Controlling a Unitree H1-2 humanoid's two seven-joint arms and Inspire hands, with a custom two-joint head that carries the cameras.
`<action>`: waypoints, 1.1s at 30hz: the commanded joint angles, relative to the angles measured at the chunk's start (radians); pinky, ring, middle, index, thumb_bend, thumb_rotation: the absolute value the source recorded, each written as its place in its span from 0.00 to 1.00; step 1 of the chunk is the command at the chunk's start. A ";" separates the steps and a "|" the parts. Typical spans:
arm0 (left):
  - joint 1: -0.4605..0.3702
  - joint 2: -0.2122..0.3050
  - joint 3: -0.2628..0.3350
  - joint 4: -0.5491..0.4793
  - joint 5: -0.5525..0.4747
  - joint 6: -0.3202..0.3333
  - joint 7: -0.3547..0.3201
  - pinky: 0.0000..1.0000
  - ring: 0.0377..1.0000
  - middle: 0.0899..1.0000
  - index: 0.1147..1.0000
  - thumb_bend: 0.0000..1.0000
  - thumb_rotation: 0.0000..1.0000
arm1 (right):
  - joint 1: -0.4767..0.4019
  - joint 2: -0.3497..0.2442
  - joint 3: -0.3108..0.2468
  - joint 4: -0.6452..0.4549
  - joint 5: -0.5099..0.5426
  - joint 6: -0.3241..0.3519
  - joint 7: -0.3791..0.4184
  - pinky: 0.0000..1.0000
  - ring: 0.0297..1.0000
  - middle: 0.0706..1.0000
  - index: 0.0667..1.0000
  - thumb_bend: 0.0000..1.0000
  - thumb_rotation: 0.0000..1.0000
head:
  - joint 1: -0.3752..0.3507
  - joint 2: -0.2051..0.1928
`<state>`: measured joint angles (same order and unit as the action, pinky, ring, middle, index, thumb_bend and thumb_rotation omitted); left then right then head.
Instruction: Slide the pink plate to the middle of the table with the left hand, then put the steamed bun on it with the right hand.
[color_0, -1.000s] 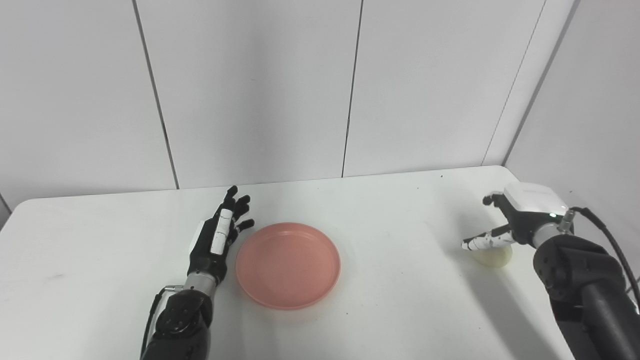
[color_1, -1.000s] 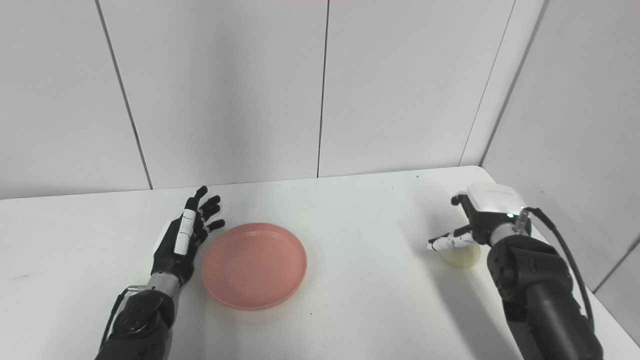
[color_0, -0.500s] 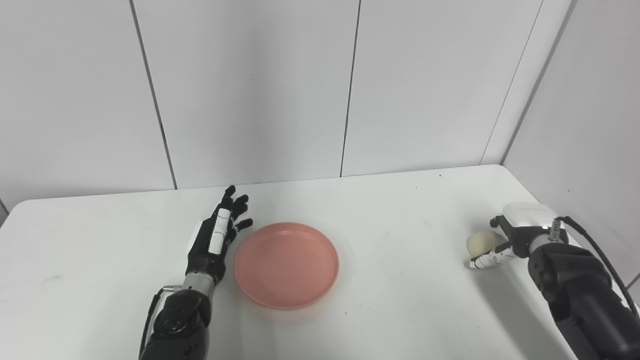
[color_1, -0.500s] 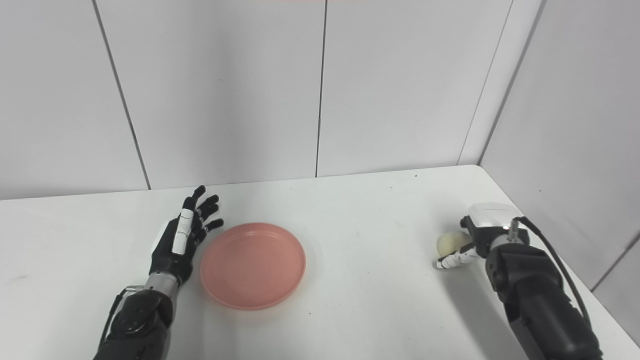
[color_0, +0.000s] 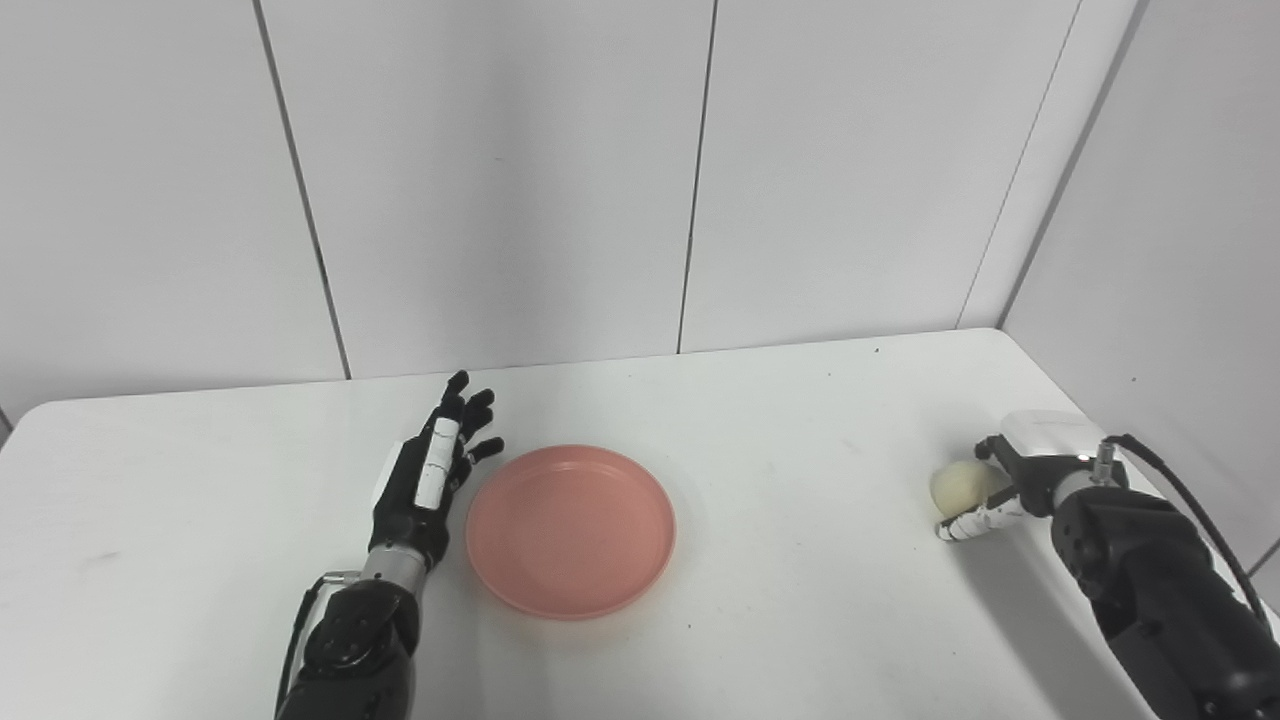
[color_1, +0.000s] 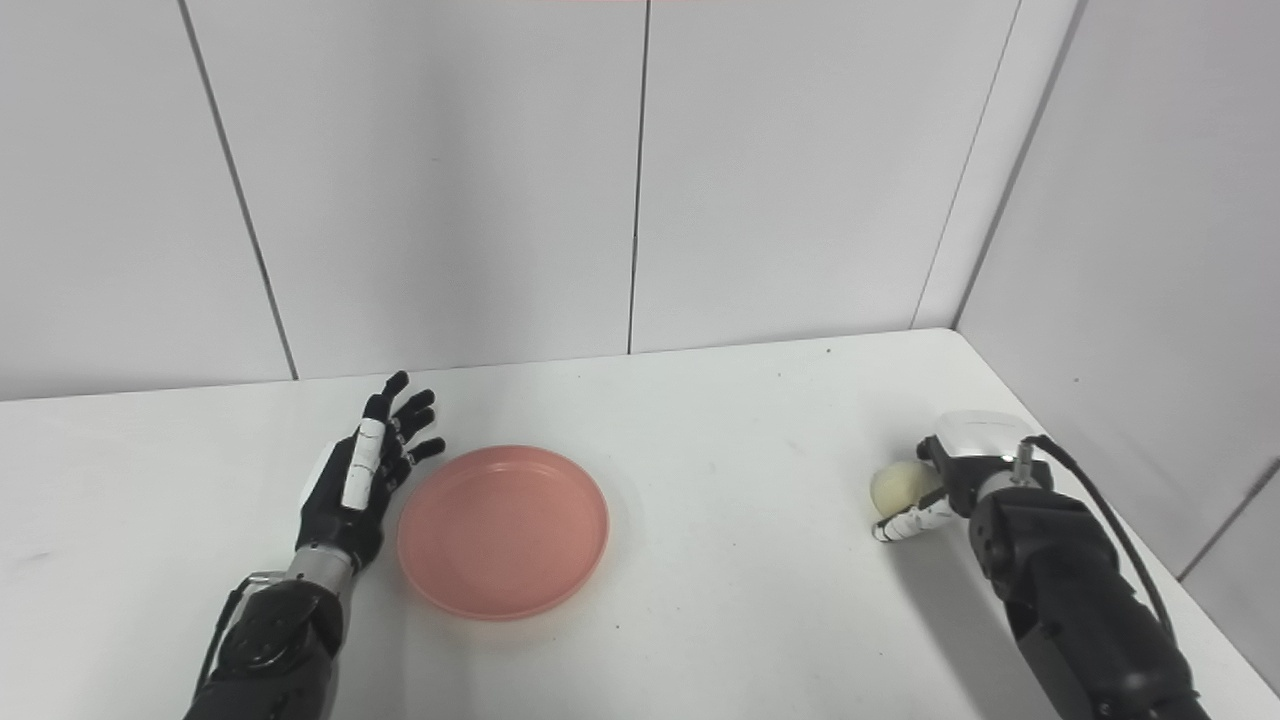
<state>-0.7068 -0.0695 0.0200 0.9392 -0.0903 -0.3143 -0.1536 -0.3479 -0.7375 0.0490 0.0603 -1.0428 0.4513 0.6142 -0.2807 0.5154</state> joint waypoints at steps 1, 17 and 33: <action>0.049 0.005 0.000 0.055 -0.004 0.065 -0.009 0.82 0.92 0.90 0.95 0.90 0.91 | -0.024 -0.014 -0.054 -0.011 0.057 0.007 -0.068 0.58 0.70 0.74 0.75 1.00 0.44 | 0.002 0.004; 0.050 0.008 -0.006 0.049 0.003 0.066 -0.005 0.78 0.90 0.91 0.95 0.92 0.92 | -0.003 0.012 -0.037 0.088 0.238 0.001 -0.276 0.26 0.31 0.44 0.58 0.57 0.00 | 0.009 0.011; 0.042 0.009 -0.013 0.061 0.008 0.070 -0.010 0.78 0.88 0.91 0.95 0.90 0.93 | -0.004 -0.040 -0.008 -0.003 0.249 0.015 -0.247 0.40 0.47 0.44 0.47 0.53 0.00 | 0.018 0.012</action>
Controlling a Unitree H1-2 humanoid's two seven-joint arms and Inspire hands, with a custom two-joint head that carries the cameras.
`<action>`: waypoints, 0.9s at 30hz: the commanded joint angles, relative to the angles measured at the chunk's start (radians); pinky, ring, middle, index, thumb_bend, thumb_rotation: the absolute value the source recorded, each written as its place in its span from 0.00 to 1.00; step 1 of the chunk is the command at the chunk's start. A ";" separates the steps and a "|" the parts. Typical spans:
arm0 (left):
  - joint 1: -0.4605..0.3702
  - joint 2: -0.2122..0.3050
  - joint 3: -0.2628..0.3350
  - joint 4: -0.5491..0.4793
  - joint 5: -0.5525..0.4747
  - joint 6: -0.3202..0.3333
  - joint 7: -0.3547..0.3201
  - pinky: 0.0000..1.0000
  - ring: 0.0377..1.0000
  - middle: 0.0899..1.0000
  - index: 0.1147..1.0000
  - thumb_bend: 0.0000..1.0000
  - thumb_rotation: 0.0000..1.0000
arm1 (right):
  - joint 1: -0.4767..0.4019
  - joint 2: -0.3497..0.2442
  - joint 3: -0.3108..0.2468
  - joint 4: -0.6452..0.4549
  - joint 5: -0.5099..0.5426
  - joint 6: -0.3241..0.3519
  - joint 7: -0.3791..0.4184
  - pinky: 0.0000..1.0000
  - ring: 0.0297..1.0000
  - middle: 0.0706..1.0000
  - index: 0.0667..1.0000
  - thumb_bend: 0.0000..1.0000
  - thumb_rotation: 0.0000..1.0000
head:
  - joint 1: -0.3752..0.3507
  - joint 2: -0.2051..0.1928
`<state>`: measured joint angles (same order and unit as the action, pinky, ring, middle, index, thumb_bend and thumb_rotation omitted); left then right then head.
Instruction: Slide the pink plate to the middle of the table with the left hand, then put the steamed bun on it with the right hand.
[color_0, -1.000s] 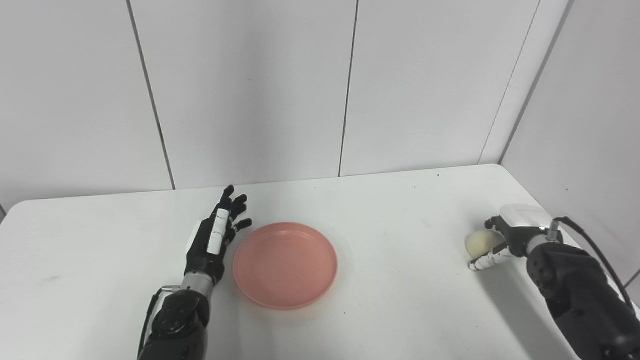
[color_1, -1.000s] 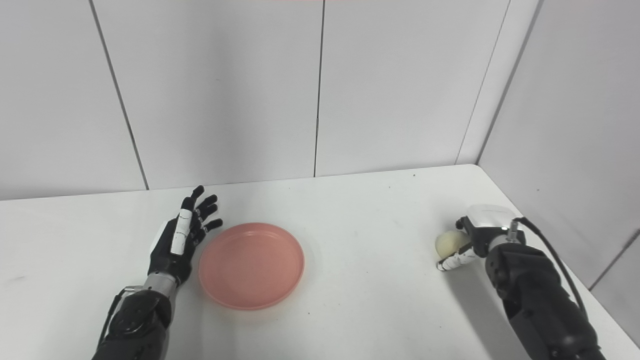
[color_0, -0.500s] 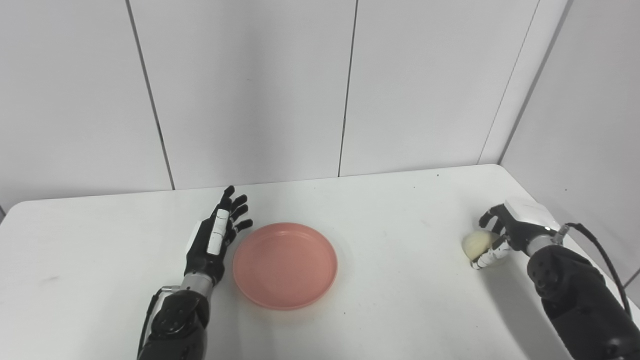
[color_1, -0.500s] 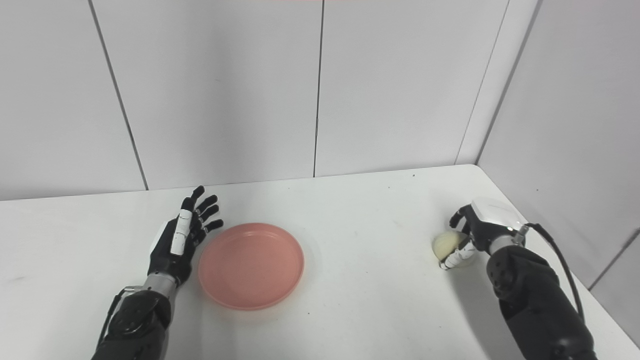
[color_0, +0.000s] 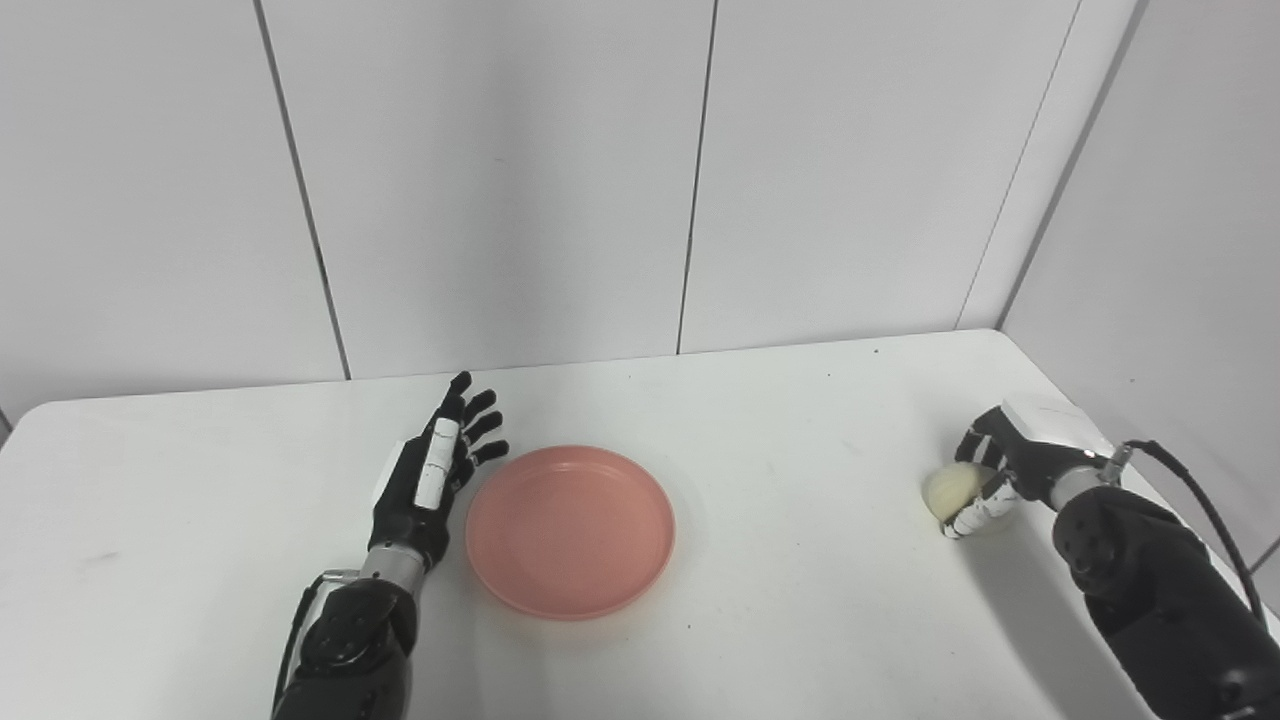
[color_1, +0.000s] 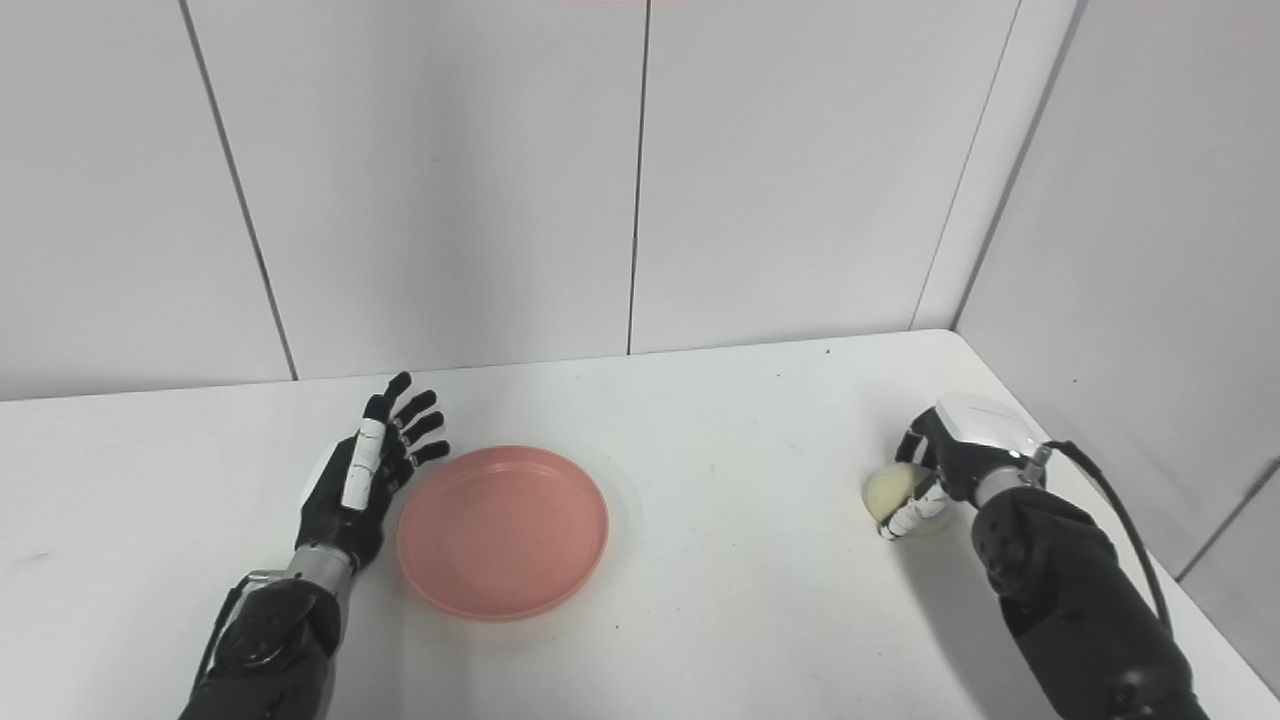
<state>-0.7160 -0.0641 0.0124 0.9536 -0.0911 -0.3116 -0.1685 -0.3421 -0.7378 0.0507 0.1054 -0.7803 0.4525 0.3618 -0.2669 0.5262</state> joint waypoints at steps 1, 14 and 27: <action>0.051 0.003 -0.006 0.045 0.009 0.069 0.006 0.77 0.88 0.91 0.95 0.91 0.93 | -0.010 -0.038 -0.017 -0.072 -0.011 0.015 0.006 0.40 0.46 0.43 0.47 0.53 0.00 | 0.004 0.001; 0.048 -0.011 -0.004 0.061 0.005 0.067 0.011 0.78 0.87 0.91 0.95 0.92 0.92 | -0.106 0.018 -0.017 -0.386 -0.056 0.015 0.117 0.21 0.26 0.43 0.45 0.53 0.01 | 0.027 -0.004; 0.046 -0.043 -0.013 0.080 0.016 0.054 0.033 0.78 0.86 0.90 0.97 0.92 0.91 | -0.278 0.188 0.031 -0.571 -0.187 0.013 0.348 0.28 0.34 0.39 0.50 0.52 0.00 | 0.136 -0.014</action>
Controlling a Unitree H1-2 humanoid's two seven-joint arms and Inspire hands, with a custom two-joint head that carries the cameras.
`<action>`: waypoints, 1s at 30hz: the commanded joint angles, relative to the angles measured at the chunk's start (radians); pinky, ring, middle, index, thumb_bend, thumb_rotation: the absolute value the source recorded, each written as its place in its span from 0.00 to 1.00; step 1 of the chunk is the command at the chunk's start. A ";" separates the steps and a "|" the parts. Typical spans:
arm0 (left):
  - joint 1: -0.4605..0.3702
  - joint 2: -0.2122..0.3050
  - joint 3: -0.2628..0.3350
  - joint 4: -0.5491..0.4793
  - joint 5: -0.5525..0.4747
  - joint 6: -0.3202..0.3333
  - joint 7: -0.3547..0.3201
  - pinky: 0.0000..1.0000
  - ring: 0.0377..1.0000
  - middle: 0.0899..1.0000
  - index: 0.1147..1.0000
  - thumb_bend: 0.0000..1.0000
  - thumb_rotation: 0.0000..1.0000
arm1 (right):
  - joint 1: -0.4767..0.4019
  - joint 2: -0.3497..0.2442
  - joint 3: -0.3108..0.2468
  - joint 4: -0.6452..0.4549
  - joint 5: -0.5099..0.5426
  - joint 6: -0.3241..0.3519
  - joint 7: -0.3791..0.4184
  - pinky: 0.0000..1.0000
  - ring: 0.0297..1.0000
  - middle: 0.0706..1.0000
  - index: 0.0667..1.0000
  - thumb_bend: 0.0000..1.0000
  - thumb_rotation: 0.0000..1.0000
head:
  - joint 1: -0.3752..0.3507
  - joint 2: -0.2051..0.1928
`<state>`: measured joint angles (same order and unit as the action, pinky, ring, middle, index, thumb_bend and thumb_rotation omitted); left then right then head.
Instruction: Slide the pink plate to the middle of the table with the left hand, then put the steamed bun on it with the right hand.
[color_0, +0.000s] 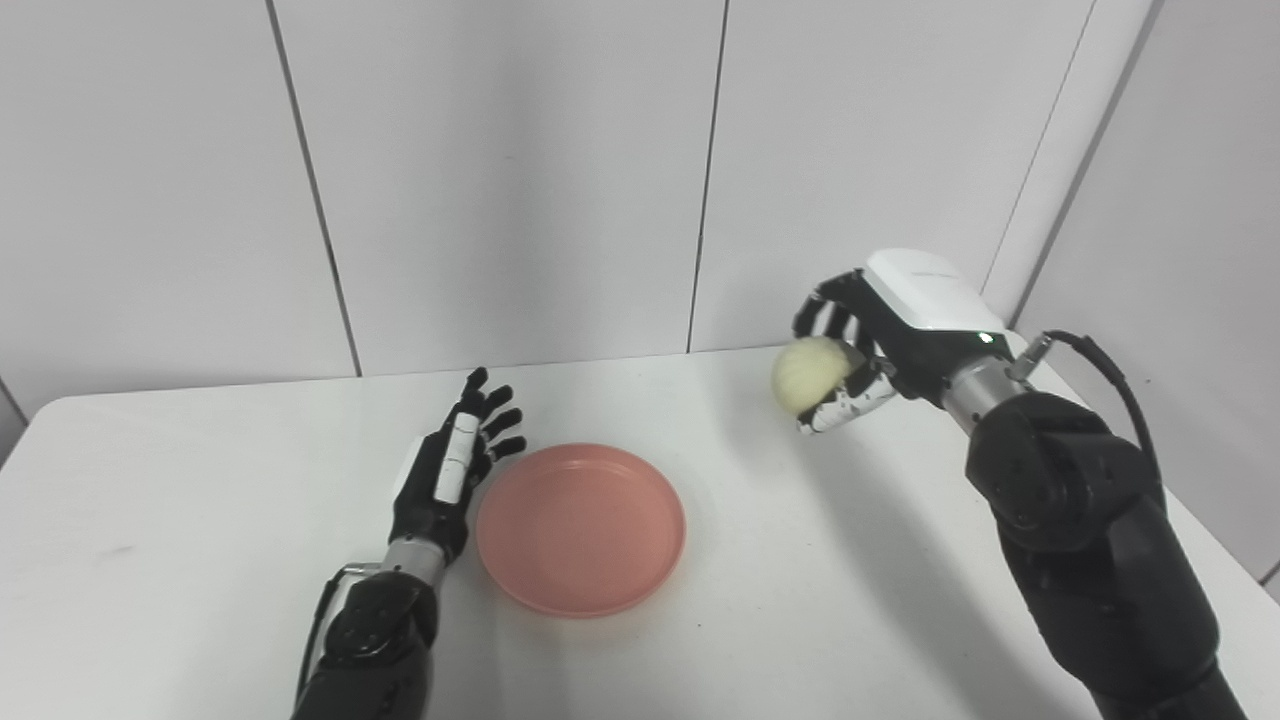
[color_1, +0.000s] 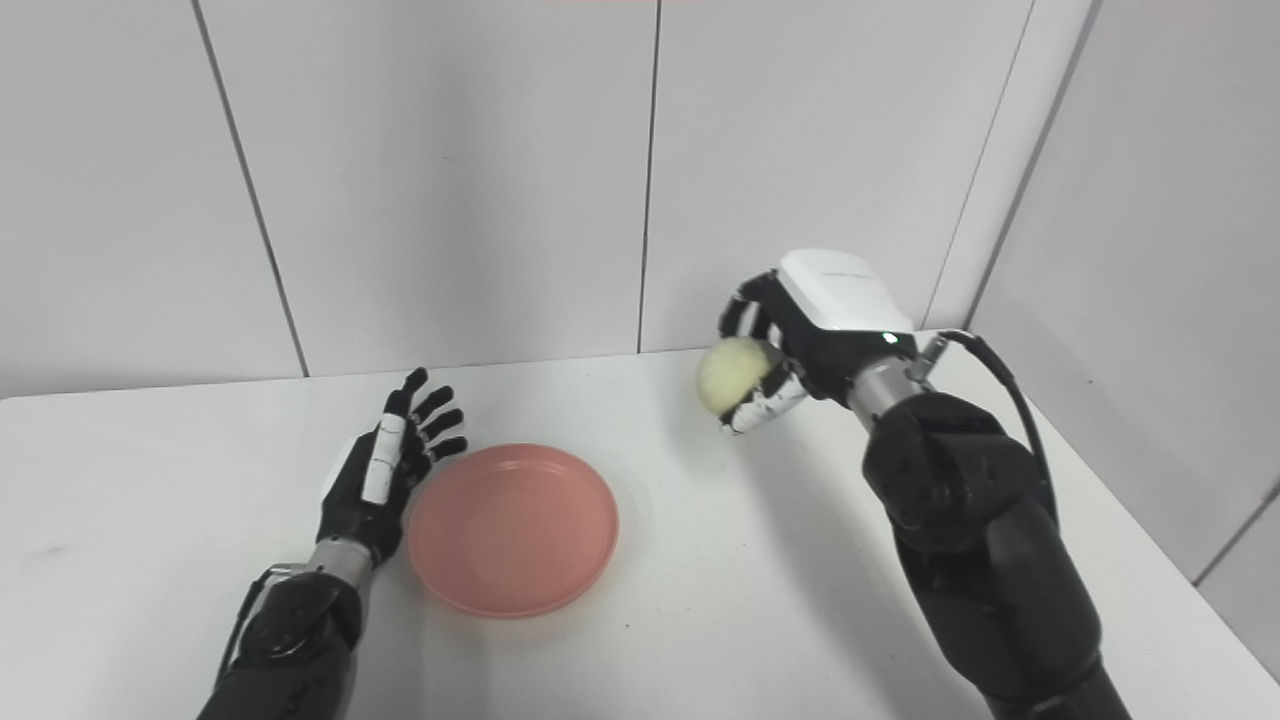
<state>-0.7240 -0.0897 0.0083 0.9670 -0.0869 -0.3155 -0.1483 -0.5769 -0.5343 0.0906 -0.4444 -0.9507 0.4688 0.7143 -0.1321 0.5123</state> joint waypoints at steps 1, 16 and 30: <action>0.052 -0.022 -0.009 0.072 0.013 0.054 0.017 0.78 0.87 0.90 0.97 0.92 0.91 | -0.053 -0.004 0.000 -0.009 -0.006 -0.009 -0.011 0.28 0.35 0.39 0.50 0.52 0.00 | 0.024 -0.001; 0.039 -0.058 -0.019 0.117 0.040 0.014 0.061 0.76 0.85 0.90 0.97 0.92 0.91 | -0.083 0.150 0.151 0.138 0.078 -0.144 -0.146 0.28 0.35 0.39 0.49 0.52 0.00 | 0.165 -0.002; 0.045 -0.059 -0.008 0.134 0.026 -0.001 0.040 0.79 0.86 0.91 0.99 0.94 0.89 | -0.097 0.237 0.308 0.341 0.047 -0.200 -0.212 0.19 0.24 0.43 0.45 0.53 0.00 | 0.173 0.000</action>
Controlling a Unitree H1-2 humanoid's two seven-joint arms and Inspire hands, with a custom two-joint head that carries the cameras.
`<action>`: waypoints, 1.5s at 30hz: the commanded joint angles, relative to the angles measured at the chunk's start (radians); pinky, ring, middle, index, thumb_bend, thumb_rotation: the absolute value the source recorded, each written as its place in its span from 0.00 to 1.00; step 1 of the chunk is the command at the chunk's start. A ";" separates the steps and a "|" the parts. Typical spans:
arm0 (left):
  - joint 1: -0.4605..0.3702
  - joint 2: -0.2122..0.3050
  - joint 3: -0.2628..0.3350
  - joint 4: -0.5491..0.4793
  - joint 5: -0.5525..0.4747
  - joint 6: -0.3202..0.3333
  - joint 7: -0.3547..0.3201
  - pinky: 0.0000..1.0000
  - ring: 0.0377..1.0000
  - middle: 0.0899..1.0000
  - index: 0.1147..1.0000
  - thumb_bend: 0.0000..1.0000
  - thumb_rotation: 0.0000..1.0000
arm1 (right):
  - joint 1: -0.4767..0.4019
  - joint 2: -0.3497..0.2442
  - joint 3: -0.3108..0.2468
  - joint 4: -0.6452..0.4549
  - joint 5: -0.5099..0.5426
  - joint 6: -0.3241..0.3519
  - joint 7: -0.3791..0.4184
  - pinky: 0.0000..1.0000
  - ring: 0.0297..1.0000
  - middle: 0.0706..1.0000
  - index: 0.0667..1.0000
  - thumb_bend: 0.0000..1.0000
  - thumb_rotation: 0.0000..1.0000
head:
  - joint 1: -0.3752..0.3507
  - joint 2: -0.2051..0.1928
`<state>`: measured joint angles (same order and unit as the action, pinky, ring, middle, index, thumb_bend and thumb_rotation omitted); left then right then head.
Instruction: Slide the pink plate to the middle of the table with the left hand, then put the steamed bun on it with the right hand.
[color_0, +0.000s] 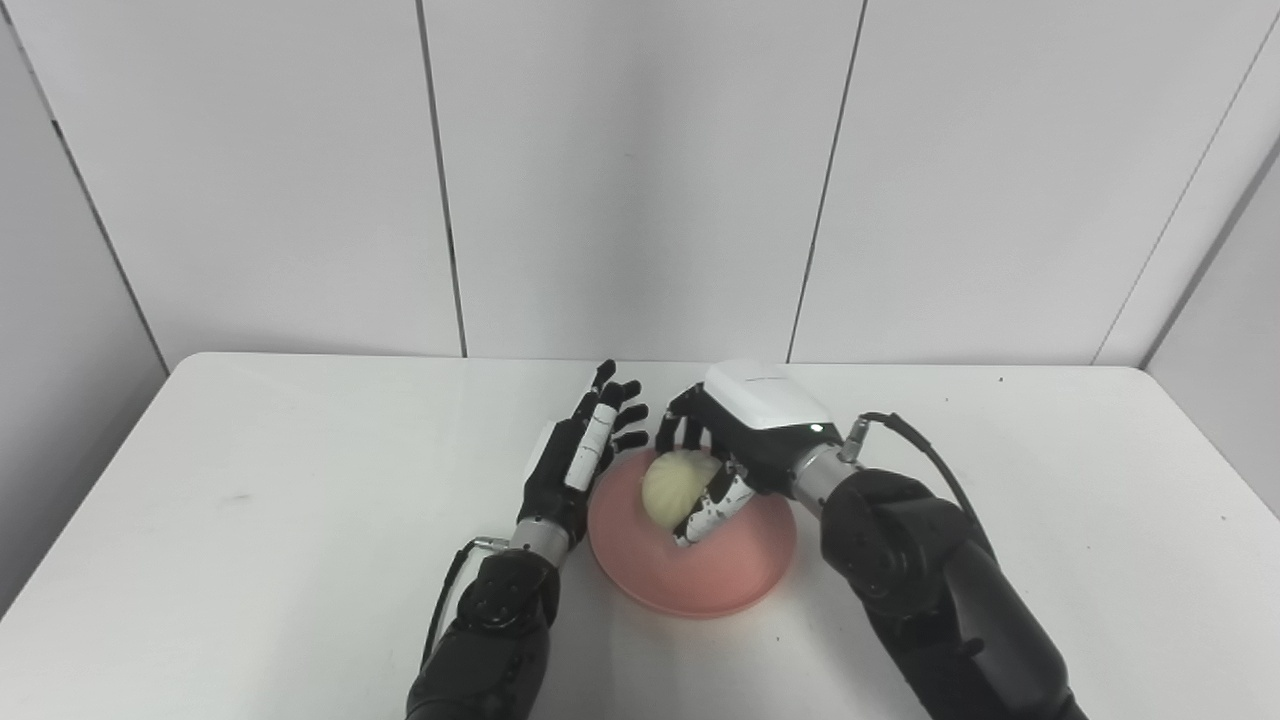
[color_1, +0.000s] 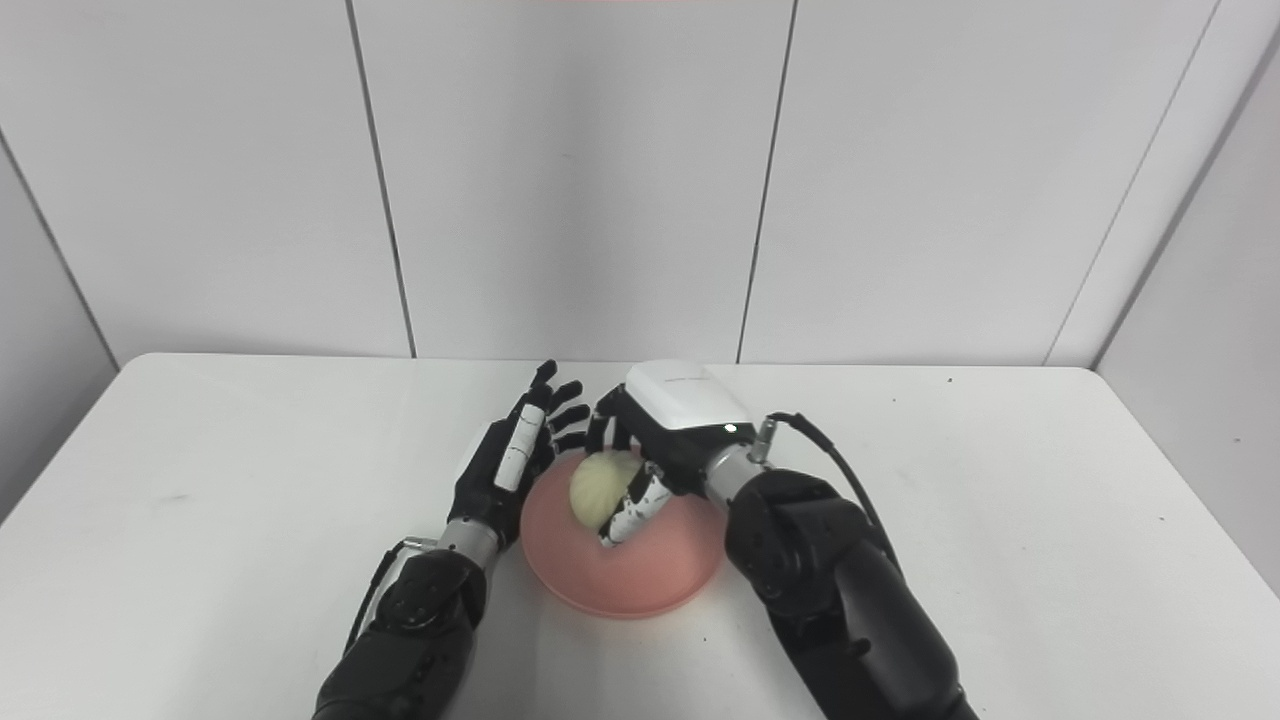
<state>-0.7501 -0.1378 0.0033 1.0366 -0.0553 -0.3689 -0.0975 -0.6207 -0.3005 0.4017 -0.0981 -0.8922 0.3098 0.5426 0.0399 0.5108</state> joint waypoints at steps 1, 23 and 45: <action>0.072 -0.011 -0.002 0.065 -0.007 0.054 -0.013 0.79 0.86 0.91 0.99 0.94 0.89 | -0.054 0.005 0.005 0.015 -0.013 -0.050 -0.052 0.19 0.24 0.43 0.45 0.53 0.00 | 0.003 0.002; 0.076 -0.008 -0.008 0.049 0.003 0.064 -0.003 0.77 0.85 0.90 0.98 0.93 0.89 | -0.044 -0.028 0.081 0.124 -0.115 -0.100 -0.103 0.35 0.48 0.55 0.46 0.52 0.14 | -0.003 0.007; 0.089 0.000 -0.017 0.022 0.012 0.061 0.001 0.76 0.84 0.91 0.98 0.92 0.92 | -0.003 -0.100 -0.025 -0.016 -0.147 -0.107 -0.038 0.81 0.82 0.81 0.71 1.00 0.60 | -0.016 0.011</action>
<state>-0.7392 -0.1375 -0.0070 1.0190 -0.0541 -0.3606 -0.1029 -0.6014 -0.3847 0.4064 -0.0821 -1.0551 0.2205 0.5434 0.0230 0.5216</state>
